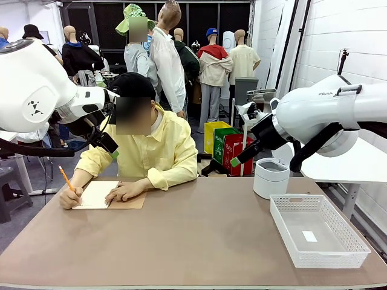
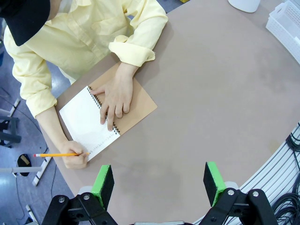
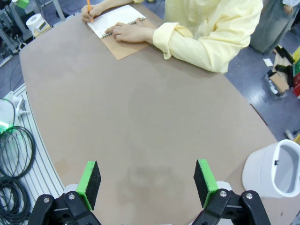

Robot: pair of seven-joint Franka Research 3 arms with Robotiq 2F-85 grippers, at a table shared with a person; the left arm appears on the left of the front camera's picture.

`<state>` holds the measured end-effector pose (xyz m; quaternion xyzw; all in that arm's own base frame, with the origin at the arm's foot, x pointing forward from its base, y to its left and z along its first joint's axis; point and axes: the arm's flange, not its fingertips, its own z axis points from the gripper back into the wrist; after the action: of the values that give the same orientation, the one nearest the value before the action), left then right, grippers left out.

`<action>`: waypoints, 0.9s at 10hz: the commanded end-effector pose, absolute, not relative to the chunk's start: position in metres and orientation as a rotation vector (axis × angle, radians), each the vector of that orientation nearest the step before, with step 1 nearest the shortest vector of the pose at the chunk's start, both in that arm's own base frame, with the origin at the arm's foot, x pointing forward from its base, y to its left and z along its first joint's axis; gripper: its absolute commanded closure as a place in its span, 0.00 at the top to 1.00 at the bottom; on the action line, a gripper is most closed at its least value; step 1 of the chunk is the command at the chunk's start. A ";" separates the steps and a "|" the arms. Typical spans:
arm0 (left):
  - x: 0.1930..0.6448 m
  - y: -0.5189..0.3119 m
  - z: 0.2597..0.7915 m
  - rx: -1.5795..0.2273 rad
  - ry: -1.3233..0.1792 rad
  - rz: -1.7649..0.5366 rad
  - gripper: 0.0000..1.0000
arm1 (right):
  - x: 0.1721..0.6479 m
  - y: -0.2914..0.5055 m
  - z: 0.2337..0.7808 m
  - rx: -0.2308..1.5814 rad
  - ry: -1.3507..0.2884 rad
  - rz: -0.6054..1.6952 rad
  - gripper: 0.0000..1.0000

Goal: Sort the paper based on its condition.
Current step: If a person hands you a paper, place it in the Organizing basket , and if it's crumpled, put it in the Trash can.

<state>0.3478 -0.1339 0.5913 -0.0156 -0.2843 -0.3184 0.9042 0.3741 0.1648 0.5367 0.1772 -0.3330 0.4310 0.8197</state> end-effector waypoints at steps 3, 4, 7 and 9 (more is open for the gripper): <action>0.348 -0.133 0.591 -0.029 -0.586 -0.652 1.00 | 0.374 0.164 0.536 0.389 -0.704 0.924 1.00; 0.348 -0.133 0.591 -0.029 -0.586 -0.652 1.00 | 0.374 0.164 0.536 0.389 -0.704 0.924 1.00; 0.348 -0.133 0.591 -0.029 -0.586 -0.652 1.00 | 0.374 0.164 0.536 0.389 -0.704 0.924 1.00; 0.348 -0.133 0.591 -0.029 -0.586 -0.652 1.00 | 0.374 0.164 0.536 0.389 -0.704 0.924 1.00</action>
<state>0.3478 -0.1339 0.5913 -0.0156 -0.2843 -0.3184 0.9042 0.3741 0.1648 0.5367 0.1772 -0.3330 0.4310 0.8197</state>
